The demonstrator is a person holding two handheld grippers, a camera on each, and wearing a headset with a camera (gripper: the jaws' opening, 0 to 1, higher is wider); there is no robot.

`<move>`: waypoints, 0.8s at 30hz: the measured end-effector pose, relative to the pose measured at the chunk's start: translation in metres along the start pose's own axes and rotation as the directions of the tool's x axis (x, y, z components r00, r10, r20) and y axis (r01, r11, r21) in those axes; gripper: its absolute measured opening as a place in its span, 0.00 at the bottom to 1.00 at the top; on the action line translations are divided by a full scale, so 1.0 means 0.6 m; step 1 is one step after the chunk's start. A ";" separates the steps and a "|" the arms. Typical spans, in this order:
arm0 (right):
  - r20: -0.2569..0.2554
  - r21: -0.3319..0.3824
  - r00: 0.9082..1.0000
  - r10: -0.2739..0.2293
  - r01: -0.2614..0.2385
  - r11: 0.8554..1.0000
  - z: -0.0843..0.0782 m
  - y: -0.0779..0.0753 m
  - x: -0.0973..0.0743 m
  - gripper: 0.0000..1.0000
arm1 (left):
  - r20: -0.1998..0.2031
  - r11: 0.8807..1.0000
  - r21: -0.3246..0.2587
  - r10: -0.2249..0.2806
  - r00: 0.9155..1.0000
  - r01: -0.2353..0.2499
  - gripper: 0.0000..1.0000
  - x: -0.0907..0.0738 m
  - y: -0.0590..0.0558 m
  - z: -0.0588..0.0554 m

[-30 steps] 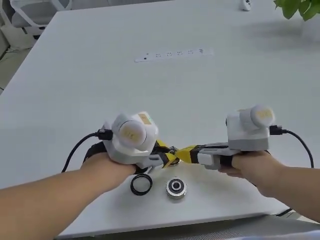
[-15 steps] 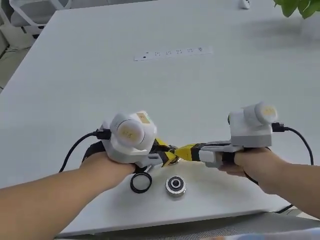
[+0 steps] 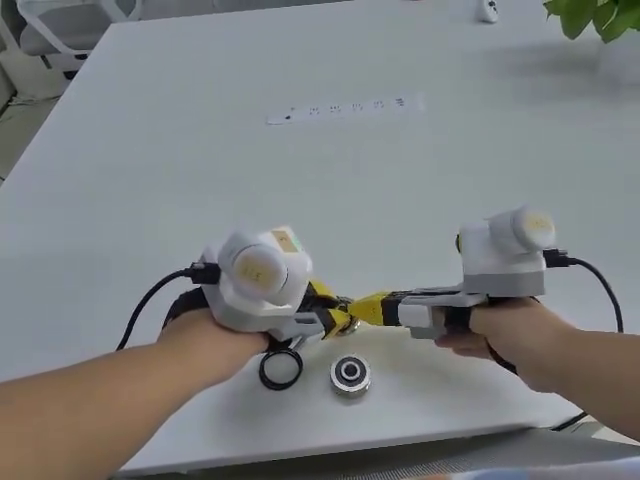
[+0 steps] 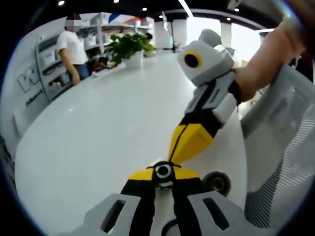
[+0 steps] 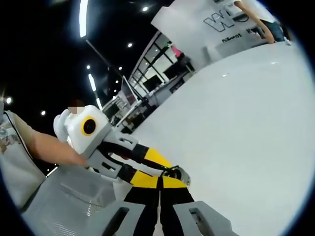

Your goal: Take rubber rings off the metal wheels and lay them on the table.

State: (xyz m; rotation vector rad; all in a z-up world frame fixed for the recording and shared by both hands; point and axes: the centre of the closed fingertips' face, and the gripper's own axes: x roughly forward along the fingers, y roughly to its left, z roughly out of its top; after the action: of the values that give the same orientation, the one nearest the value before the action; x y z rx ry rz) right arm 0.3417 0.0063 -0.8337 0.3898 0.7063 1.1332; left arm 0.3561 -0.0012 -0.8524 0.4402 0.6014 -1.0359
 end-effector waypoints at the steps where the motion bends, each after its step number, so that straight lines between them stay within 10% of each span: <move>1: -0.004 -0.002 1.000 -0.013 0.013 1.000 -0.001 -0.004 0.000 0.00 | 0.001 1.000 -0.004 0.000 1.000 0.000 0.12 0.000 0.000 0.000; 24: -0.002 -0.005 0.999 -0.044 0.044 0.999 -0.002 -0.021 -0.003 0.00 | 0.042 0.998 -0.030 -0.050 0.998 0.052 0.29 -0.023 -0.017 0.013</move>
State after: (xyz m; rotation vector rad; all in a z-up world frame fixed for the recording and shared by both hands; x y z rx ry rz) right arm 0.3492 -0.0005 -0.8419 0.3671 0.7106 1.0938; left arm 0.3438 -0.0011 -0.8379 0.3774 0.5939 -1.0804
